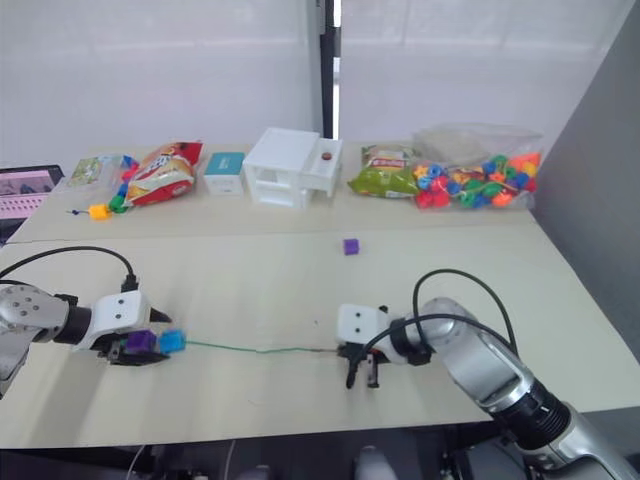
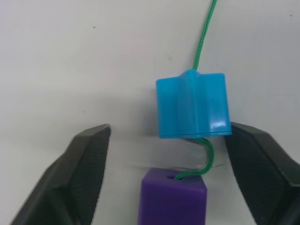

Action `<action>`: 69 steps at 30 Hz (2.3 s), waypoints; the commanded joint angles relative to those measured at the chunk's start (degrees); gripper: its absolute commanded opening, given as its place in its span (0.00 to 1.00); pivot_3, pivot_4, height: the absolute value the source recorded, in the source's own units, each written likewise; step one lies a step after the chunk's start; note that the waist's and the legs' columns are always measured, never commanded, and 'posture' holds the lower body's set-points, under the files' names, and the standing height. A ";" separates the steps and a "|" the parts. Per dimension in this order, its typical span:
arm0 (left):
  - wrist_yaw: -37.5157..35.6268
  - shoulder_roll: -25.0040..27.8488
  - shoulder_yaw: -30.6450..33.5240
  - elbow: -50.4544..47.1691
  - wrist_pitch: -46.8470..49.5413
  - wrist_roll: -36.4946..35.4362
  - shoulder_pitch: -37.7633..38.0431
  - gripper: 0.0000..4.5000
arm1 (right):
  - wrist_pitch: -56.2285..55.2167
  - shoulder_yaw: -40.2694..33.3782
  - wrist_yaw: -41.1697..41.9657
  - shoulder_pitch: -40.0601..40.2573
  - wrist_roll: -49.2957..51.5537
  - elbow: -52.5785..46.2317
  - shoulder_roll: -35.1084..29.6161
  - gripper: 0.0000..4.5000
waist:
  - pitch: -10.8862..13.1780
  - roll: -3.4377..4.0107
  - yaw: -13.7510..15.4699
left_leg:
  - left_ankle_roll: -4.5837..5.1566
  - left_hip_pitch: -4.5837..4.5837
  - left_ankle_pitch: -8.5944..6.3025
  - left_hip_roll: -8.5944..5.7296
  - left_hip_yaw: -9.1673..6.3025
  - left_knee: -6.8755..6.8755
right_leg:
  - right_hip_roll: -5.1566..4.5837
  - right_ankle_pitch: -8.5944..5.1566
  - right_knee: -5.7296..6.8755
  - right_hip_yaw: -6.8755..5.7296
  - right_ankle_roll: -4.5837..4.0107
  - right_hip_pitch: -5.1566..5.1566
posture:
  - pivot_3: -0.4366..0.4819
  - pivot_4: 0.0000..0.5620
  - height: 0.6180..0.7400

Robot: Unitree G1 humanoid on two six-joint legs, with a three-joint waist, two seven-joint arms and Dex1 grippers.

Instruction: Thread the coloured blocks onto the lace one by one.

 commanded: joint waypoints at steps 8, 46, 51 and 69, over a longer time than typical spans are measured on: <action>4.55 -14.79 -6.15 -22.86 18.35 -8.66 -4.89 0.96 | 3.08 2.26 -1.79 -4.31 -1.73 1.07 5.05 0.00 | -0.01 -0.03 1.03 | 0.00 -0.02 0.00 -0.02 0.00 0.02 | -0.02 0.01 0.00 0.00 0.00 0.00 | 0.48 0.27 1.00; 7.25 -25.96 -10.95 -16.62 16.89 -3.77 -8.93 0.01 | 5.80 3.20 -2.88 -3.21 -1.90 1.00 5.53 0.00 | -0.01 -0.04 1.15 | 0.00 -0.02 0.00 -0.04 -0.02 0.05 | -0.03 0.01 0.00 0.00 0.00 0.01 | 0.48 0.27 1.00; 4.80 -20.75 -10.15 -17.59 18.25 -3.75 -7.79 0.00 | 10.82 -7.34 -8.67 -0.57 3.39 -1.42 10.13 0.36 | -0.02 -0.05 1.00 | 0.00 -0.02 0.00 -0.03 -0.03 0.03 | -0.01 0.01 0.01 0.00 -0.01 -0.01 | 0.48 0.27 1.00; 4.77 -14.74 -5.11 -19.53 19.65 -5.13 -3.29 0.00 | -0.73 -26.04 -52.96 -9.50 -3.35 28.29 37.54 0.99 | -0.01 -0.02 0.48 | -0.04 -0.06 0.02 -0.03 -0.01 -0.14 | -0.04 0.03 0.05 0.02 -0.04 -0.20 | 0.48 0.27 1.00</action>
